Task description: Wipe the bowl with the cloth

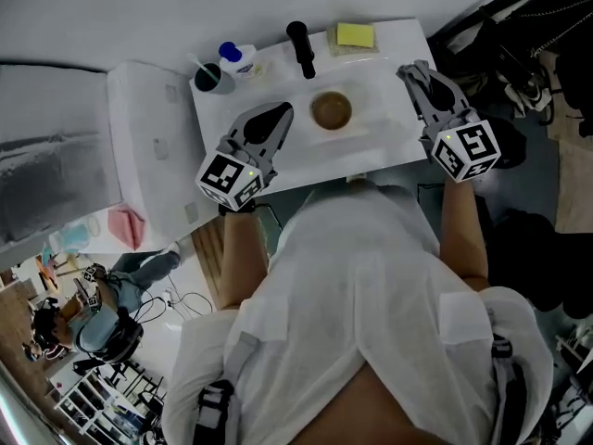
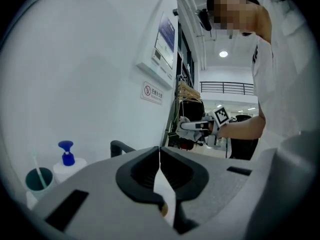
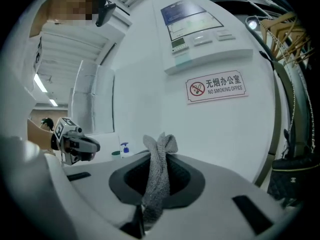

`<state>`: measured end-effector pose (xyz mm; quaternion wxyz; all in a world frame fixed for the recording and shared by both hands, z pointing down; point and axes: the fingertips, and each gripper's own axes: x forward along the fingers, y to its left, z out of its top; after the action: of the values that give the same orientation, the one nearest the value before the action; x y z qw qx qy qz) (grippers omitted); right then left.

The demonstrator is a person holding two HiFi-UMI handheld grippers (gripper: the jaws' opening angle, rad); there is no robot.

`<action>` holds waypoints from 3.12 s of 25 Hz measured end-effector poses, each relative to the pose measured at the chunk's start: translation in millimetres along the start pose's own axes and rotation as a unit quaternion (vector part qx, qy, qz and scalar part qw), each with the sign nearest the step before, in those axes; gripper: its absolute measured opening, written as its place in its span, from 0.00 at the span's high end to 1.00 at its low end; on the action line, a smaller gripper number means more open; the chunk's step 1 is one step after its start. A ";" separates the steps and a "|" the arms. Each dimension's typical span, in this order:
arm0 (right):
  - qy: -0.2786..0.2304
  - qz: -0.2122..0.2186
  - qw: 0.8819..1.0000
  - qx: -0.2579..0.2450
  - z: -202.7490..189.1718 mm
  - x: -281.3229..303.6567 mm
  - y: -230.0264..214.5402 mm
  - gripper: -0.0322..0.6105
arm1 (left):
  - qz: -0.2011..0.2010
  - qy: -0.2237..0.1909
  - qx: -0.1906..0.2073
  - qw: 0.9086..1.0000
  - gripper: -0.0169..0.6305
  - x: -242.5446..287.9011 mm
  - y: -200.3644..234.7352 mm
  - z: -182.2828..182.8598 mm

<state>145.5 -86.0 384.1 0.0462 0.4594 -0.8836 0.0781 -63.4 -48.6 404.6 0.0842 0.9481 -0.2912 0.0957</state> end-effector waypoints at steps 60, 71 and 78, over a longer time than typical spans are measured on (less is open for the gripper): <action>0.206 0.134 0.968 -0.053 -141.1 88.5 64.3 0.87 | 0.047 0.417 -0.085 0.904 0.95 99.7 27.6 -211.1; 0.228 0.162 0.944 -0.173 -128.7 101.3 89.9 0.70 | 0.064 0.390 -0.056 0.917 0.95 98.5 25.2 -153.1; 0.261 0.203 0.916 -0.228 -142.2 100.3 107.1 0.59 | 0.065 0.372 -0.085 0.922 0.95 96.1 30.0 -142.5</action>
<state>1.7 -80.4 529.1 0.3618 0.2100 -0.9083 -0.0002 -21.3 -93.9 567.8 0.2599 0.8127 -0.3069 0.4217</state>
